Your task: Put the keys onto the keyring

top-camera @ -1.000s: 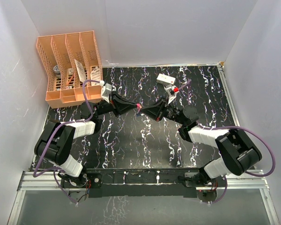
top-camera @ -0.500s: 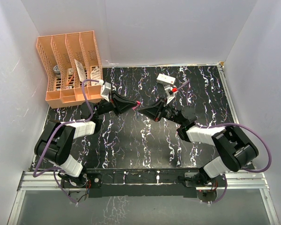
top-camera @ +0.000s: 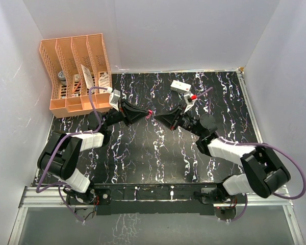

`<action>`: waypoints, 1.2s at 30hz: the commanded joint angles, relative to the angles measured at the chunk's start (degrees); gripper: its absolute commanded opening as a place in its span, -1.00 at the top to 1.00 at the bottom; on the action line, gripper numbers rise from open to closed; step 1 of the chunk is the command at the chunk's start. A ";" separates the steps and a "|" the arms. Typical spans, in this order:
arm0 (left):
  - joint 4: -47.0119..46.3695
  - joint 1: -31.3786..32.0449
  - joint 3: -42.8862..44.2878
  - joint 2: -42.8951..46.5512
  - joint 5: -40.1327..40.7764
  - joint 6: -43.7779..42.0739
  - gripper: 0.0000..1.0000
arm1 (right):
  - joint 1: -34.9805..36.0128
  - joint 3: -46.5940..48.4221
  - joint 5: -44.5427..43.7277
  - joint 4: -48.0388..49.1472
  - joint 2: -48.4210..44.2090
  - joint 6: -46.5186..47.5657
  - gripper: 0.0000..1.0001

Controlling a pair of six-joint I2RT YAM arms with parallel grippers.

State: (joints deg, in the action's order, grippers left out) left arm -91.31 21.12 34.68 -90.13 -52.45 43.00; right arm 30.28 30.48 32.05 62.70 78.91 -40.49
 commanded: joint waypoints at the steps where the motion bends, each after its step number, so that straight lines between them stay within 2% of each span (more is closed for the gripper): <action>1: -9.89 0.08 0.06 2.02 0.77 1.66 1.00 | -0.22 2.35 -4.92 -12.25 -4.58 7.68 1.00; 5: -2.59 0.09 1.15 2.33 -0.19 0.62 1.00 | -0.23 4.17 -6.87 -25.00 -6.99 13.30 1.00; 8: 6.61 0.08 2.10 3.30 -0.99 -1.90 1.00 | -0.23 3.65 -7.46 -28.61 -8.13 15.36 1.00; 13: 27.53 0.08 4.73 4.43 -3.03 -8.75 1.00 | -0.22 1.78 -8.68 -30.68 -9.49 16.31 1.00; 14: 36.05 0.06 5.14 5.08 -2.79 -11.40 1.00 | -0.22 1.34 -8.89 -31.31 -9.65 16.38 1.00; 16: 42.83 0.10 5.34 5.90 -1.82 -14.56 1.00 | -0.22 1.34 -9.27 -32.14 -9.42 16.49 1.00; 21: 55.86 0.13 6.11 6.89 1.62 -21.44 1.00 | -0.23 0.90 -9.16 -32.73 -8.87 16.56 1.00; 29: 72.92 0.14 9.88 5.83 10.81 -25.48 0.98 | -0.23 0.16 -8.99 -32.73 -8.77 16.67 1.00; 32: 78.14 0.14 11.96 5.96 15.35 -26.84 0.76 | -0.22 -0.09 -8.97 -32.72 -8.77 16.65 1.00; 36: 74.51 0.14 9.65 8.81 17.80 -25.65 0.12 | -0.22 -0.34 -8.94 -32.77 -8.71 16.67 1.00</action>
State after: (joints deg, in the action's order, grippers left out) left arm -18.96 21.12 44.71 -85.52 -39.00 17.37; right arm 30.26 30.35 23.68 27.33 70.98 -24.47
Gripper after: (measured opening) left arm 0.323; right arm 0.008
